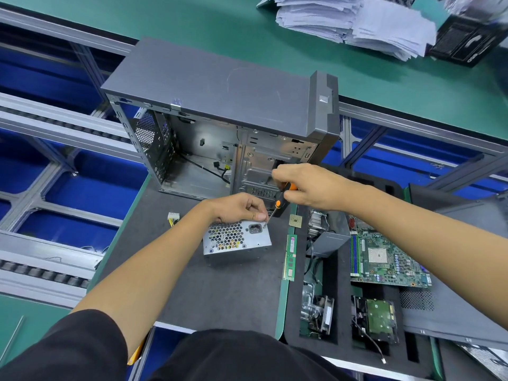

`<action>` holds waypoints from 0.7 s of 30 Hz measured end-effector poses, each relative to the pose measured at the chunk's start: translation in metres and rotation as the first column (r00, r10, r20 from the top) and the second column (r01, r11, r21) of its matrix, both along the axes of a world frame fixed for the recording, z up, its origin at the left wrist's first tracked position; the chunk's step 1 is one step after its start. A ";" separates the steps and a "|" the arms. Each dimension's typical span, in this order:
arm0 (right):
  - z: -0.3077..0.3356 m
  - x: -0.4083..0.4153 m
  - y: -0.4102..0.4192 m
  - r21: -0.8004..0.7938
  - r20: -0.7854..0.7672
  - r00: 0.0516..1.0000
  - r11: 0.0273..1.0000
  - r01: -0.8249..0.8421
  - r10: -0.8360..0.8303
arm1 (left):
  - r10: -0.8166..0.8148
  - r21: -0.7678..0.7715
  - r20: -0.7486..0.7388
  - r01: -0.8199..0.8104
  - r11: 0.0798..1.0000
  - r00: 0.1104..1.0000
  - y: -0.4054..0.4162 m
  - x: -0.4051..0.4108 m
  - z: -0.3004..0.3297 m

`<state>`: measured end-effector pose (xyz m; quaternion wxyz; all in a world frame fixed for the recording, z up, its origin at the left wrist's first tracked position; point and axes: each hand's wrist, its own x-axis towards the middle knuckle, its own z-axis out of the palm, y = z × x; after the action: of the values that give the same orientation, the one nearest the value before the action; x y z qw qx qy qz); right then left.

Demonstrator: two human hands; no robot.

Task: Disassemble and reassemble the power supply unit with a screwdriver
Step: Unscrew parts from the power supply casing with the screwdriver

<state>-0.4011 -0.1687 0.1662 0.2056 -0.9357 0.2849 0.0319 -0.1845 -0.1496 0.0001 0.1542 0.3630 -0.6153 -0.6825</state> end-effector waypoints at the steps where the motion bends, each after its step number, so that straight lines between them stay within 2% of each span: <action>1: 0.000 0.000 0.000 -0.002 -0.002 1.000 1.000 -0.002 0.002 | 0.002 0.000 0.003 -0.002 1.000 1.000 0.000 0.000 0.000; 21: -0.002 0.000 0.002 -0.055 -0.046 0.999 0.998 -0.018 0.016 | 0.001 0.005 -0.001 -0.001 1.000 1.000 0.001 0.000 0.001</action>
<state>-0.4012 -0.1670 0.1647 0.1729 -0.9424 0.2823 0.0471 -0.1843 -0.1489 0.0013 0.1540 0.3636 -0.6133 -0.6841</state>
